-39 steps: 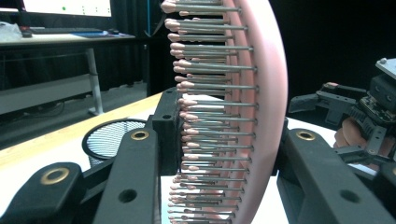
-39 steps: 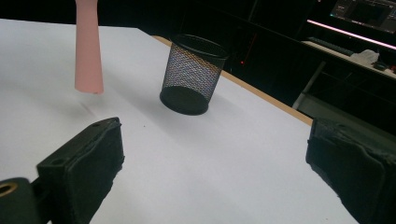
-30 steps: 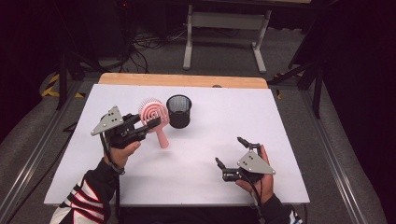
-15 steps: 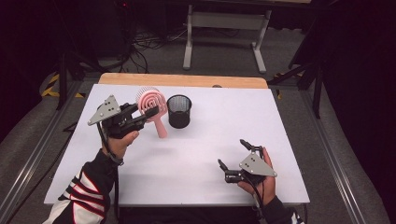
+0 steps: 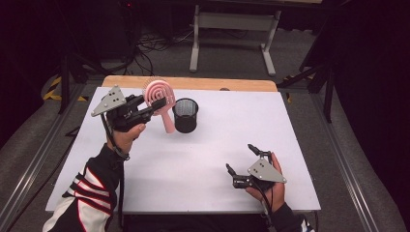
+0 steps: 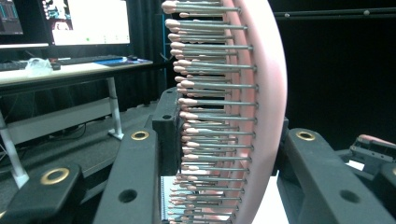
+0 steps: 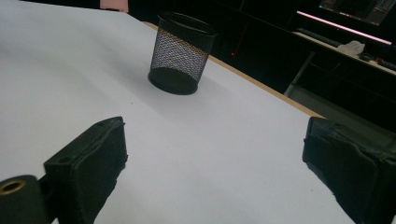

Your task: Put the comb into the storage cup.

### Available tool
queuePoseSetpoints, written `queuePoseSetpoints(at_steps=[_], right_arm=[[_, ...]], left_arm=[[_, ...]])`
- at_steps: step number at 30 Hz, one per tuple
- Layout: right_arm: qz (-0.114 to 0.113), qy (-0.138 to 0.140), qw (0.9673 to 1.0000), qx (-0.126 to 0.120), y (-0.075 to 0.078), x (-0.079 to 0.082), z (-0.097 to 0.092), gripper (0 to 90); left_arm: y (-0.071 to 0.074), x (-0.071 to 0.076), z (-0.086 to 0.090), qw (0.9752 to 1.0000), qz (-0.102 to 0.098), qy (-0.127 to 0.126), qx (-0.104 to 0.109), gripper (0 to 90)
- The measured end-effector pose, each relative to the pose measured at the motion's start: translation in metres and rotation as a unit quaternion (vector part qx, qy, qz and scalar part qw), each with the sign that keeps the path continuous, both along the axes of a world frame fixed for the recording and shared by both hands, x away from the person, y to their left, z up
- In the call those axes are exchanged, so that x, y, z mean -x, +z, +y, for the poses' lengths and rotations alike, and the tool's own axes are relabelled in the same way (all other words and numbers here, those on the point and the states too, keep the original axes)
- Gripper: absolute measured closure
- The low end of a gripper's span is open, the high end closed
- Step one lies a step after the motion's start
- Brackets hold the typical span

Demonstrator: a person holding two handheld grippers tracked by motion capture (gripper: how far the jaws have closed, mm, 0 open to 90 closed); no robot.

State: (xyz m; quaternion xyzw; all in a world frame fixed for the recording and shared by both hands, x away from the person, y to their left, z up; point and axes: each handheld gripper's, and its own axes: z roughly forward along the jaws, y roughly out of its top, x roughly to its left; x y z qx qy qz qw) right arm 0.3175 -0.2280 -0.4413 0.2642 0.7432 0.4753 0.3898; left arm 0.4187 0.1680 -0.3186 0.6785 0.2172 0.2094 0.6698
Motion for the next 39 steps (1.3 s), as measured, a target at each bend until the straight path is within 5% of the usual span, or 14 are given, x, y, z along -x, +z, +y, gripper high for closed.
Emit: queuePoseSetpoints(at_steps=[26,39], right_arm=[[0.003,0.004,1.0,0.0,-0.001,0.0,0.0,6.7],[0.004,0.009,1.0,-0.003,-0.001,0.0,0.0,6.7]], left_arm=[[0.034,-0.02,-0.016,0.9996,-0.025,0.01,0.004,62.7],[0.033,-0.038,-0.03,0.9997,-0.017,0.016,0.01,62.7]])
